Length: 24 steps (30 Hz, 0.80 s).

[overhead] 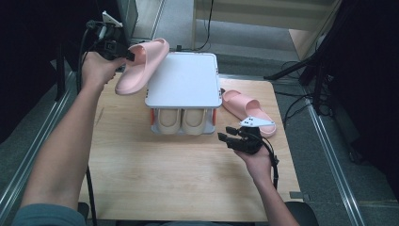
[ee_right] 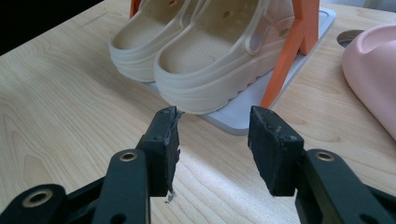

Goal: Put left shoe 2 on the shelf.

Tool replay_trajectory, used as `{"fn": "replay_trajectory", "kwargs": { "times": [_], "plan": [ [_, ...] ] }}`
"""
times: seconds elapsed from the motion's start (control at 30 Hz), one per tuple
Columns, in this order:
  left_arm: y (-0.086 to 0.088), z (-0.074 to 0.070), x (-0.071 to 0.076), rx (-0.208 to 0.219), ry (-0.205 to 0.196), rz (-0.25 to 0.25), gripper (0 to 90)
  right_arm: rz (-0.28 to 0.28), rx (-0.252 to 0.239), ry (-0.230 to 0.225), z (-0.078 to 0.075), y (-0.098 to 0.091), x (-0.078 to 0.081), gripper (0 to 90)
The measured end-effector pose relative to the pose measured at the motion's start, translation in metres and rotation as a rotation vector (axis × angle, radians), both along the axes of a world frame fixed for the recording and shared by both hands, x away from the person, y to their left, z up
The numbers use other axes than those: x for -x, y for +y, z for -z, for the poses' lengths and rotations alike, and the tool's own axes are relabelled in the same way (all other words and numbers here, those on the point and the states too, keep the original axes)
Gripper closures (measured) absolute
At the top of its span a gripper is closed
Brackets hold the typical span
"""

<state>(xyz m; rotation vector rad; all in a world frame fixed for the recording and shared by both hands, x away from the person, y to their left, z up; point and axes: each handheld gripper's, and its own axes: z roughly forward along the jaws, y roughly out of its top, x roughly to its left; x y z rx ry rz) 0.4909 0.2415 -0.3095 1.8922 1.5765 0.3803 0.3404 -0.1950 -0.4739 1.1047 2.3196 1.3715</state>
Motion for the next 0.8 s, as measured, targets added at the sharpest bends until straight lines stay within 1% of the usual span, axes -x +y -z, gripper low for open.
{"fn": "replay_trajectory", "kwargs": {
  "times": [0.03, 0.17, 0.3, 0.37, 0.5, 0.53, 0.6, 0.67, 0.73, 0.8],
  "plan": [
    [-0.004, 0.001, -0.002, 0.000, 0.001, 0.002, 79.9, 0.000, 0.001, 0.000, 0.000, 0.000, 0.000, 53.7],
    [-0.021, 0.003, -0.008, -0.021, 0.007, 0.006, 79.7, -0.003, 0.003, -0.003, 0.000, 0.000, 0.000, 53.7],
    [-0.038, 0.003, -0.012, -0.053, 0.001, 0.014, 79.4, -0.007, 0.006, -0.006, 0.000, 0.001, 0.000, 53.7],
    [-0.045, 0.005, -0.015, -0.058, 0.001, 0.014, 79.2, -0.007, 0.006, -0.005, 0.000, 0.001, 0.000, 53.7],
    [-0.055, 0.011, -0.021, -0.056, 0.016, 0.006, 79.0, -0.007, 0.006, -0.004, 0.000, 0.001, 0.000, 53.8],
    [-0.058, 0.012, -0.022, -0.056, 0.017, -0.004, 78.7, -0.007, 0.008, -0.005, 0.000, 0.001, 0.000, 53.8],
    [-0.061, 0.015, -0.024, -0.064, 0.024, 0.002, 77.7, -0.008, 0.008, -0.005, 0.000, 0.000, 0.000, 53.8],
    [-0.064, 0.016, -0.024, -0.062, 0.017, 0.000, 76.2, -0.008, 0.009, -0.004, 0.000, 0.000, 0.000, 53.8],
    [-0.066, 0.016, -0.025, -0.052, 0.030, 0.019, 72.1, -0.008, 0.011, -0.005, 0.000, 0.000, 0.000, 53.8],
    [-0.070, 0.016, -0.024, -0.071, 0.029, 0.034, 69.4, -0.006, 0.010, -0.004, 0.000, 0.000, 0.000, 53.9]
  ]
}}
